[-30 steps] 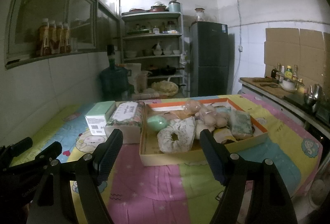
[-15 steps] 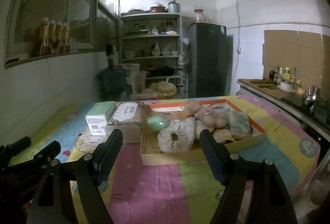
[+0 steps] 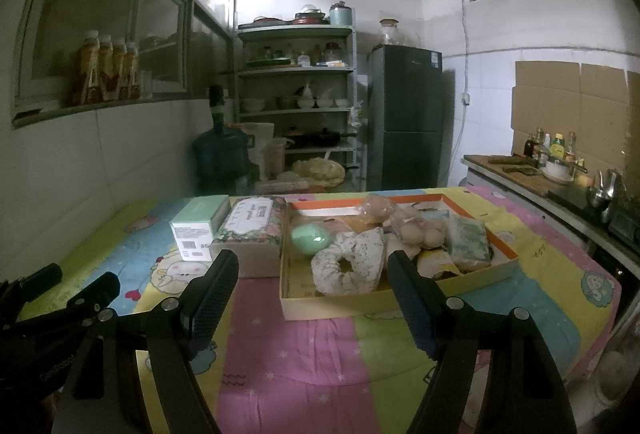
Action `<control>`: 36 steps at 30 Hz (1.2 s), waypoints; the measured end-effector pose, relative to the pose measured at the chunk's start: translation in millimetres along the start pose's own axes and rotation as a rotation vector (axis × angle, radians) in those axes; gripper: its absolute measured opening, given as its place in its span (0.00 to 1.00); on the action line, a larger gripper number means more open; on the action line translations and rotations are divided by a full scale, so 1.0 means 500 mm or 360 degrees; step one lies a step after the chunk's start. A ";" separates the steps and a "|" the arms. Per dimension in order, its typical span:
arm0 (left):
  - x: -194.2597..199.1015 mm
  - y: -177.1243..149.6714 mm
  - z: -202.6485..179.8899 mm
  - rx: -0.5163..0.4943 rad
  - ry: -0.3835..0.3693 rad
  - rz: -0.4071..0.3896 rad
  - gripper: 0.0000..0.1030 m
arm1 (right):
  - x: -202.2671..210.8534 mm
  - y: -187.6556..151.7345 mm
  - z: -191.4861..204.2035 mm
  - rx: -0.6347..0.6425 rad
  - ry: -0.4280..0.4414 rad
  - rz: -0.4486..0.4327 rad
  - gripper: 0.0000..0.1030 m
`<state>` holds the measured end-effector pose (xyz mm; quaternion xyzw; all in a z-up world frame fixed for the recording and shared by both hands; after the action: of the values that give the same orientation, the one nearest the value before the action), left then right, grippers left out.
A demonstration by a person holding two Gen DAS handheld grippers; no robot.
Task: Organize soft objects
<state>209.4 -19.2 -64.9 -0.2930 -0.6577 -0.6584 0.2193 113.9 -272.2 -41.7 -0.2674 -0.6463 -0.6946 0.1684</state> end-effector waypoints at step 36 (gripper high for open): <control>0.002 0.000 0.001 -0.0002 0.0002 -0.0001 0.80 | 0.007 0.009 0.012 0.0036 0.0016 -0.0016 0.76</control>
<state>208.9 -18.4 -64.2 -0.2926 -0.6573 -0.6590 0.2193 114.5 -266.4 -35.7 -0.2587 -0.6546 -0.6894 0.1713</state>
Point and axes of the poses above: each gripper's, at about its wrist camera, not at the fingertips, and x roughly against the way its jaws point, z to its left, y to its top, the point moved 10 cm from there along -x, roughly the way its jaws point, and after that the axes turned 14 degrees about z, right-handed, at the moved point
